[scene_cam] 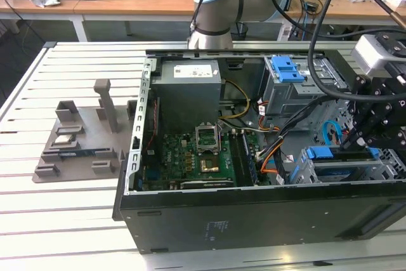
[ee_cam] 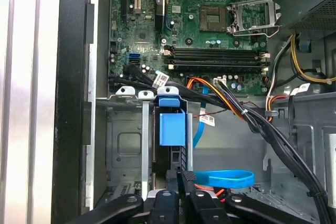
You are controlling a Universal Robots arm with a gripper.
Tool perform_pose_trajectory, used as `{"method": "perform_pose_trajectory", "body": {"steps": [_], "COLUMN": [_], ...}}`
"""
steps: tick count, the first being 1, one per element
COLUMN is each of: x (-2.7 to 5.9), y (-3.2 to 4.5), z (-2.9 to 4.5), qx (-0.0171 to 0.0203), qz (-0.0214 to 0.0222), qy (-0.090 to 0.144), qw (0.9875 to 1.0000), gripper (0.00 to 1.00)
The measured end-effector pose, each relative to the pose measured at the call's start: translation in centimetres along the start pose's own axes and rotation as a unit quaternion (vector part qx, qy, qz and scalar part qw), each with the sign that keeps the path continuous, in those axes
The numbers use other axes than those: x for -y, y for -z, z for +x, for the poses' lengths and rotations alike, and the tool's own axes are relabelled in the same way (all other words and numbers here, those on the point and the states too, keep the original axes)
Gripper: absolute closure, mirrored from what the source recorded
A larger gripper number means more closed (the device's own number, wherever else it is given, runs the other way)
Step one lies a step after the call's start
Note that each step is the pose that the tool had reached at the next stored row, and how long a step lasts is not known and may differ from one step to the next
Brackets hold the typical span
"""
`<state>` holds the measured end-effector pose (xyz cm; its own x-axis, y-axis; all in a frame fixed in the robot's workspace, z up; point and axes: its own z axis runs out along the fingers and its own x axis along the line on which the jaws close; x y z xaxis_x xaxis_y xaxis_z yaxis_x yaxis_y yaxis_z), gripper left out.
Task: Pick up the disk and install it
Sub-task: 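Insert the second disk wire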
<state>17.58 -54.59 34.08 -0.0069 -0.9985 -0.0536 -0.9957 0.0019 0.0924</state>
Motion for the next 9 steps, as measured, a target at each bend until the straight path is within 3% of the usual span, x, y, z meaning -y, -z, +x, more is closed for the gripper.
{"method": "perform_pose_trajectory", "body": {"steps": [2, 4, 6, 9], "x": [-0.03, -0.18, -0.24, -0.35], "y": [0.29, 1.91, 2.55, 3.65], "z": [-0.02, -0.24, -0.32, -0.41], "qx": [0.0007, 0.0001, 0.0000, 0.0000], "qz": [0.0000, 0.0000, 0.0000, 0.0000], "qy": [0.000, 0.000, 0.000, 0.000], "qw": [1.0000, 1.0000, 1.0000, 1.0000], "gripper": [0.82, 0.82, 0.90, 0.90]}}
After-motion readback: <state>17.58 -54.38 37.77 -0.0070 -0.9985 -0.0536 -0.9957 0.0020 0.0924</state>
